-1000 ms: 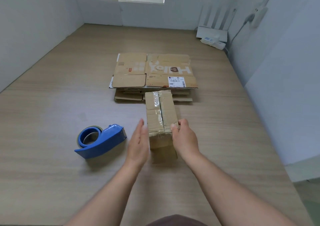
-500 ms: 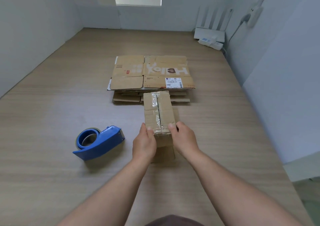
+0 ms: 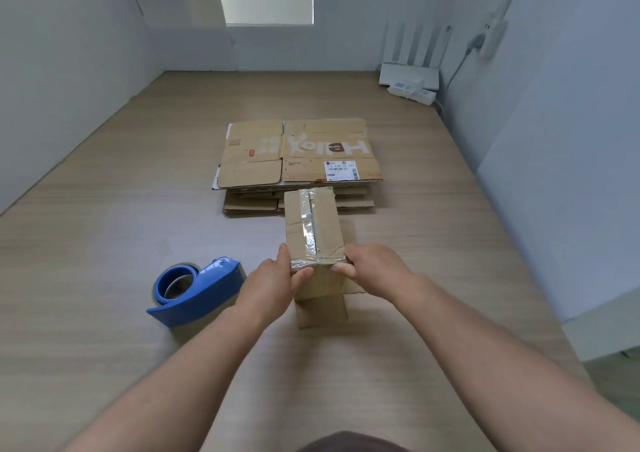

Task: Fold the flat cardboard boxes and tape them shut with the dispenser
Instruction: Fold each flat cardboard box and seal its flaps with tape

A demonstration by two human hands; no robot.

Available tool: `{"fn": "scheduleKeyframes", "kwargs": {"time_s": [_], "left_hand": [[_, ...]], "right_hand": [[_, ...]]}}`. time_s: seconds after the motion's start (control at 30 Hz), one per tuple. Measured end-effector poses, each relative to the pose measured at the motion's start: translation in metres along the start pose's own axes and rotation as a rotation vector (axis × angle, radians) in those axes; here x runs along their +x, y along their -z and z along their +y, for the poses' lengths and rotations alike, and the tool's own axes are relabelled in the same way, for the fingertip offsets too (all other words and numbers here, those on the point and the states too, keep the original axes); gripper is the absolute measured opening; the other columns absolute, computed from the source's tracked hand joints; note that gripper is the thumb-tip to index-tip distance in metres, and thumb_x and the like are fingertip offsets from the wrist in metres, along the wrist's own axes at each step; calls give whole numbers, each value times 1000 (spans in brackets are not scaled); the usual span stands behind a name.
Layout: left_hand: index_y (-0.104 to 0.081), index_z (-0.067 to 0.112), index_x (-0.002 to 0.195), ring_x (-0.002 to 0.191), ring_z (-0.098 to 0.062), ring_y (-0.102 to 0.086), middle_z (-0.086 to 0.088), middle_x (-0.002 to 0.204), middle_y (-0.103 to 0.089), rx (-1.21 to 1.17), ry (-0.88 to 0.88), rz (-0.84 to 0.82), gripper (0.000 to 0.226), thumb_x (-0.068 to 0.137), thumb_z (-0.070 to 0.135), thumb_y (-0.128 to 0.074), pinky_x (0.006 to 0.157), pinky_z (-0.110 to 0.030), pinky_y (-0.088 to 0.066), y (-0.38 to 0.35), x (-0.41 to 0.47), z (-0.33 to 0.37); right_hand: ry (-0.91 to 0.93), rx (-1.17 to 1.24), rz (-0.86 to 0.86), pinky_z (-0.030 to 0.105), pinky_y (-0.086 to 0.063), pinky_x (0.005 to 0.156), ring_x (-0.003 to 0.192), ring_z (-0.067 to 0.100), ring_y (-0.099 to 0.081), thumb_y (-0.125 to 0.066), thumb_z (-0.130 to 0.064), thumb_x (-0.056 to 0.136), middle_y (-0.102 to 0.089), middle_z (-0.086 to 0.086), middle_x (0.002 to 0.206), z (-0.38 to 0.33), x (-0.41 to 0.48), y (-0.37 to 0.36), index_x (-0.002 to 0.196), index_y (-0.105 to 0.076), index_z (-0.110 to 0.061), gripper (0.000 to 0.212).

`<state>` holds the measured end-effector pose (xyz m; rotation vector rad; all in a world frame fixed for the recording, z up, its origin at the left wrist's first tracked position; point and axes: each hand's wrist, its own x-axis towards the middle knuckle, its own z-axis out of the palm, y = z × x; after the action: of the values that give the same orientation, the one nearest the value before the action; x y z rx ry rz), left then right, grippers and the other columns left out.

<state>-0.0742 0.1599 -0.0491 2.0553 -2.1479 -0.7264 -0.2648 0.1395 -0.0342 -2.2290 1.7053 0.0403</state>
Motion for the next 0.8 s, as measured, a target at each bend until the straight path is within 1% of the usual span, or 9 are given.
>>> {"fn": "scheduleKeyframes", "kwargs": {"time_s": [0.17,0.27,0.33,0.4,0.5,0.6,0.63,0.73,0.8], "left_hand": [[4,32,153,124,-21,-52,-3,146,-46,-66,-155,-143,63,103,39,-34,97,-34,-45,9,1,-18],[11,39,151,135,-21,-42,5,154,-33,-209,-193,-227,64,103,37,-31,109,-36,-35,9,-3,-23],[-2,38,153,137,-14,-37,13,149,-36,-397,-178,-227,60,104,31,-35,112,-33,-31,6,-5,-23],[-33,29,147,130,-10,-45,16,133,-49,-609,-94,-101,48,101,24,-45,108,-29,-37,-1,-9,-23],[-68,23,115,109,-15,-63,9,108,-70,-827,118,169,22,96,22,-57,98,-31,-48,-19,-17,-16],[-70,17,117,107,-19,-64,-2,109,-72,-742,158,280,26,98,24,-53,90,-27,-45,-28,-21,-6],[-67,18,122,109,-19,-62,-2,113,-70,-673,134,275,30,100,26,-49,89,-26,-44,-27,-21,-5],[-51,30,138,116,-14,-55,12,119,-58,-601,29,115,37,103,30,-37,96,-24,-41,-18,-22,-11],[-43,39,140,120,-9,-51,21,124,-49,-655,-37,-35,40,104,25,-32,105,-27,-40,-10,-22,-19]], "right_hand": [[42,63,-28,32,-28,68,103,33,-55,-45,-40,99,-62,18,111,5,-4,0,106,-54,-8,34],[53,86,-54,32,-29,68,102,34,-55,-43,-37,100,-62,19,110,7,-6,-2,104,-54,-7,32],[49,95,-63,32,-29,68,101,34,-55,-42,-36,101,-62,20,110,8,-5,-3,105,-54,-6,32],[46,70,-29,32,-29,68,100,36,-55,-40,-36,101,-62,21,108,8,-4,-6,105,-53,-6,33],[67,14,110,35,-28,65,93,40,-58,-35,-39,102,-64,24,100,6,-8,-17,102,-55,-3,40],[78,90,246,35,-30,58,72,45,-60,-22,-50,93,-65,27,79,1,-13,-33,86,-58,0,62],[65,102,243,35,-30,58,73,45,-60,-21,-50,93,-65,27,80,0,-13,-34,86,-57,0,62],[58,87,73,36,-33,68,94,39,-58,-35,-40,101,-64,21,102,5,-13,-26,97,-53,-6,39],[68,92,-61,35,-35,71,95,33,-55,-42,-38,98,-63,14,104,8,-15,-16,87,-49,-16,26]]}}
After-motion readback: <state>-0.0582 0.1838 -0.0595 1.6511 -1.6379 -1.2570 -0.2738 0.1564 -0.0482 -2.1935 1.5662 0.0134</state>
